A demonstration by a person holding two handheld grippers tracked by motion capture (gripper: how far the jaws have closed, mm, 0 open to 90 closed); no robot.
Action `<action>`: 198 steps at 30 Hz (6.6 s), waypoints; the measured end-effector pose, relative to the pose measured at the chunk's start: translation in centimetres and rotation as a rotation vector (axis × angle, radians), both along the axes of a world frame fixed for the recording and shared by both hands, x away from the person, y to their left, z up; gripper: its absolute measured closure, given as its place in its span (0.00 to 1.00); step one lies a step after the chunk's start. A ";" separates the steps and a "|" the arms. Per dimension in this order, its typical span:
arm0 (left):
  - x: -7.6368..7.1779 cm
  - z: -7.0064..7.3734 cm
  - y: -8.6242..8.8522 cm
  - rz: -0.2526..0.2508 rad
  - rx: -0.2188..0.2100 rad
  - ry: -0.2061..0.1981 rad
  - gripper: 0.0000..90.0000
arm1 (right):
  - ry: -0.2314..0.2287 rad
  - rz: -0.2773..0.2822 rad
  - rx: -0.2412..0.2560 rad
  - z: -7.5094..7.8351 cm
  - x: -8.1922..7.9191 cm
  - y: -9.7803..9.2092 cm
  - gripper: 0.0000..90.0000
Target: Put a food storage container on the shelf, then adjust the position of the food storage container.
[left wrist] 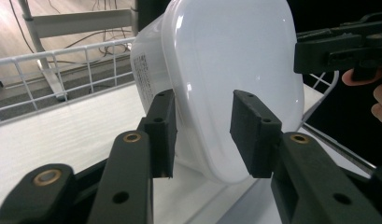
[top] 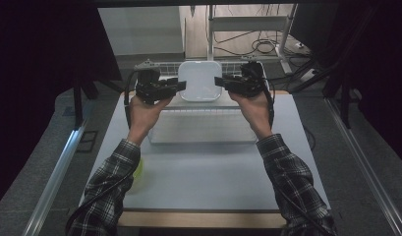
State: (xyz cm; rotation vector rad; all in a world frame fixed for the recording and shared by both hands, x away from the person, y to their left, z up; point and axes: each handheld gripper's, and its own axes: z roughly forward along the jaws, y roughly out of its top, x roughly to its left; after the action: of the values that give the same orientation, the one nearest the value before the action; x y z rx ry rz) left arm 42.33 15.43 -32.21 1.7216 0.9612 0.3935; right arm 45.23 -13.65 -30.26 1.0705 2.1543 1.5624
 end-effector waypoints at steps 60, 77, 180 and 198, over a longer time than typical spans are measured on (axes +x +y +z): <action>0.4 -0.6 -0.2 -0.063 0.021 0.004 0.17 | -0.017 0.004 -0.020 -0.7 0.2 -0.5 0.37; -5.5 -3.5 0.0 -0.105 0.132 -0.085 0.09 | -0.046 0.106 -0.076 -3.6 -4.0 -1.4 0.14; -15.6 -16.9 10.1 0.169 0.240 0.114 1.00 | 0.054 0.122 -0.320 -19.6 -13.9 -6.6 0.04; -16.2 -18.1 15.6 0.366 0.251 0.166 1.00 | 0.061 0.120 -0.339 -19.9 -13.9 -6.5 0.05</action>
State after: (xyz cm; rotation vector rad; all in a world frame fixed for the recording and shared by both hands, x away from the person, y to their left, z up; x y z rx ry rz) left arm 26.13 31.07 -50.33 1.8232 1.4047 0.6375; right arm 31.36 -20.10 -50.13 0.9022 2.4509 1.1608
